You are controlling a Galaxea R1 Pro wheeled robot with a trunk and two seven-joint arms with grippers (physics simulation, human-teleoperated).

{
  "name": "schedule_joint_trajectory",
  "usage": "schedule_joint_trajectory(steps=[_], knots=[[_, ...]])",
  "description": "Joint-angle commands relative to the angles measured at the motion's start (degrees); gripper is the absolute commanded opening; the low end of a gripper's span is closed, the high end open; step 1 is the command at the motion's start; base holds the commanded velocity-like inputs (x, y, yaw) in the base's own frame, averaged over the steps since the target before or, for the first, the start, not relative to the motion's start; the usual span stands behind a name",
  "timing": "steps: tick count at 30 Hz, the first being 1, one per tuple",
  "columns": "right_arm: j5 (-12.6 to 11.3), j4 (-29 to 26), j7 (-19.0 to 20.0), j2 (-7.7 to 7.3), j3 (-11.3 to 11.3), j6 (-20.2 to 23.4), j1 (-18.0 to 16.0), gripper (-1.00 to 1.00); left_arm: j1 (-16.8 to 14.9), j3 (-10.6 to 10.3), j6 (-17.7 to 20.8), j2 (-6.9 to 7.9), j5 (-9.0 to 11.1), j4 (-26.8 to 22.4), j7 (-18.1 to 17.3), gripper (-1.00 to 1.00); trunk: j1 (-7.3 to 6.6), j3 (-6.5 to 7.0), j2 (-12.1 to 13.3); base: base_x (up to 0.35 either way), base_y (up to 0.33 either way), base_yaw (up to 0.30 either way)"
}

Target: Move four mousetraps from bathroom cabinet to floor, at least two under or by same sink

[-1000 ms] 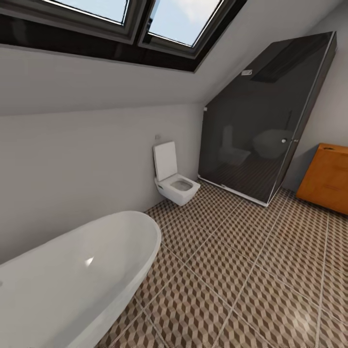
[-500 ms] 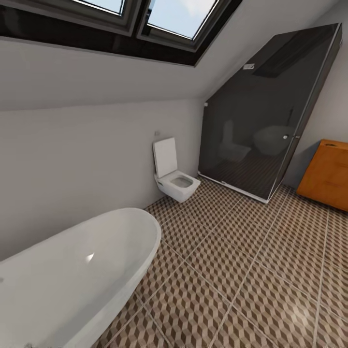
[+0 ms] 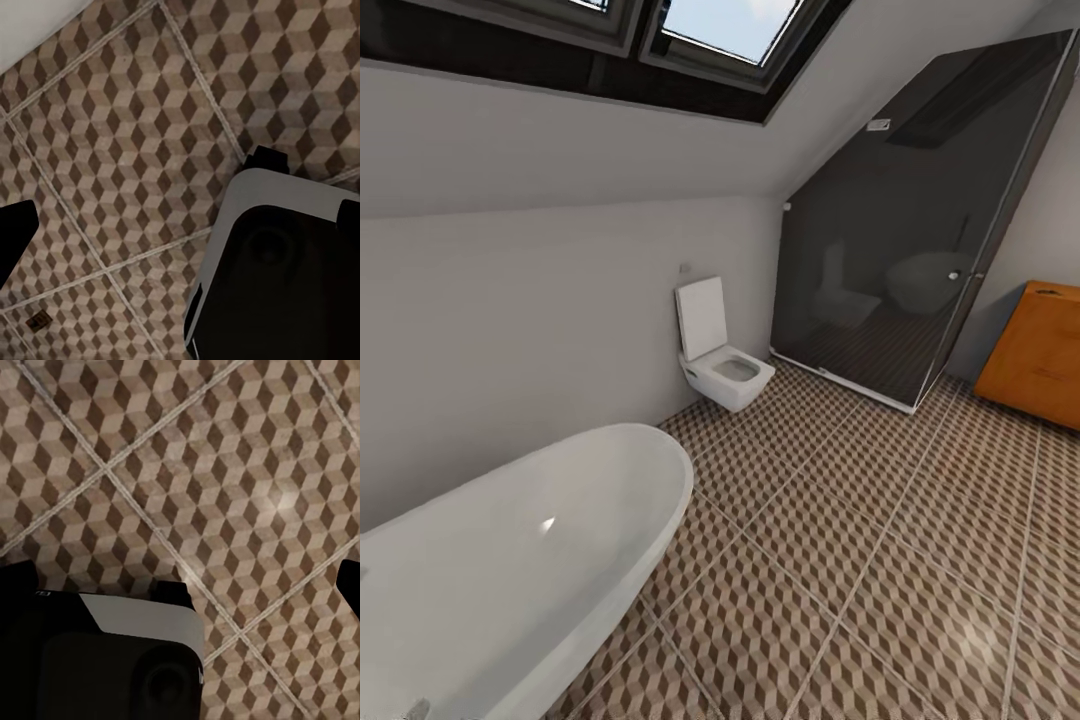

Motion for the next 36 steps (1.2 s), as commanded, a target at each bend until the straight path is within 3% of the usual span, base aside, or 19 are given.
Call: schedule_joint_trajectory(steps=[1, 36], knots=[[-0.6, 0.1, -0.1, 0.03, 0.5, -0.3, -0.1, 1.0, -0.1, -0.5, 0.1, -0.01, 0.4, 0.1, 0.1, 1.0, 0.01, -0.16, -0.1, 0.0, 0.0, 0.0], [-0.6, 0.1, -0.1, 0.03, 0.5, -0.3, -0.1, 1.0, -0.1, -0.5, 0.1, -0.01, 0.4, 0.1, 0.1, 1.0, 0.01, -3.4, -0.1, 0.0, 0.0, 0.0]])
